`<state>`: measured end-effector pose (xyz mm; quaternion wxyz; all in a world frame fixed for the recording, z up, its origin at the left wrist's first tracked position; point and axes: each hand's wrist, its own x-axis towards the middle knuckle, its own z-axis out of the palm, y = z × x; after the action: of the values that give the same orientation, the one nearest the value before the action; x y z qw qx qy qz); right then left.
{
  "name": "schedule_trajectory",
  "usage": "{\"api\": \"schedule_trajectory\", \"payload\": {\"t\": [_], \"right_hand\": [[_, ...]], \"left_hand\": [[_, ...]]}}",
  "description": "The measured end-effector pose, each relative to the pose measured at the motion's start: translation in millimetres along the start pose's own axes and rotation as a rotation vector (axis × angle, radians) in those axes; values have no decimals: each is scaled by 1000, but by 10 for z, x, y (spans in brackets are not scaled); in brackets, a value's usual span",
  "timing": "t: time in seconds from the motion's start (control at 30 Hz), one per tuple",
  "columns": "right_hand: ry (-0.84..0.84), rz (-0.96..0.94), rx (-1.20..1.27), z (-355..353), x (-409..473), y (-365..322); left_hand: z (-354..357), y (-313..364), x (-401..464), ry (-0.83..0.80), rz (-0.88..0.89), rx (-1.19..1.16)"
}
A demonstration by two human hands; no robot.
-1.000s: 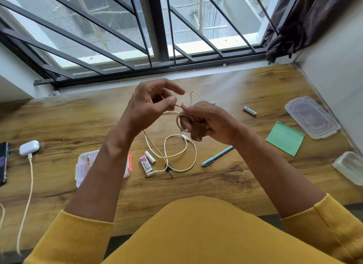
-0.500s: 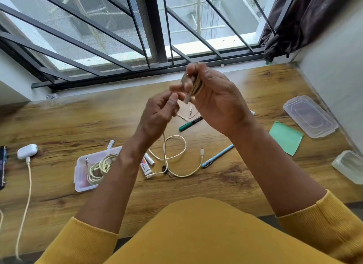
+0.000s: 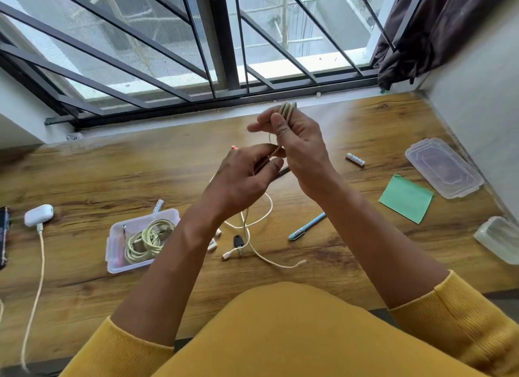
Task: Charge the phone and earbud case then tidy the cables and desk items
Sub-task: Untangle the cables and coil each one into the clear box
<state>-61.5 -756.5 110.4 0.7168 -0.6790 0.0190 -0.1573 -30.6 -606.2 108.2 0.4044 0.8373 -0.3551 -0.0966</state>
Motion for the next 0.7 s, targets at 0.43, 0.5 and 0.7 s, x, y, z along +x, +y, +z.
{"api": "schedule_trajectory", "payload": {"t": [0.43,0.5,0.7], "right_hand": [[-106,-28,-837,-101,-10,-24],[-170,-16,-867,-102,-35,-45],[-434,156,-525,-161,-23,-25]], "left_hand": [[-321,41,109,85,15,-376],[-326,67,123,81,69,-325],[-375,50,157,71,108,-192]]}}
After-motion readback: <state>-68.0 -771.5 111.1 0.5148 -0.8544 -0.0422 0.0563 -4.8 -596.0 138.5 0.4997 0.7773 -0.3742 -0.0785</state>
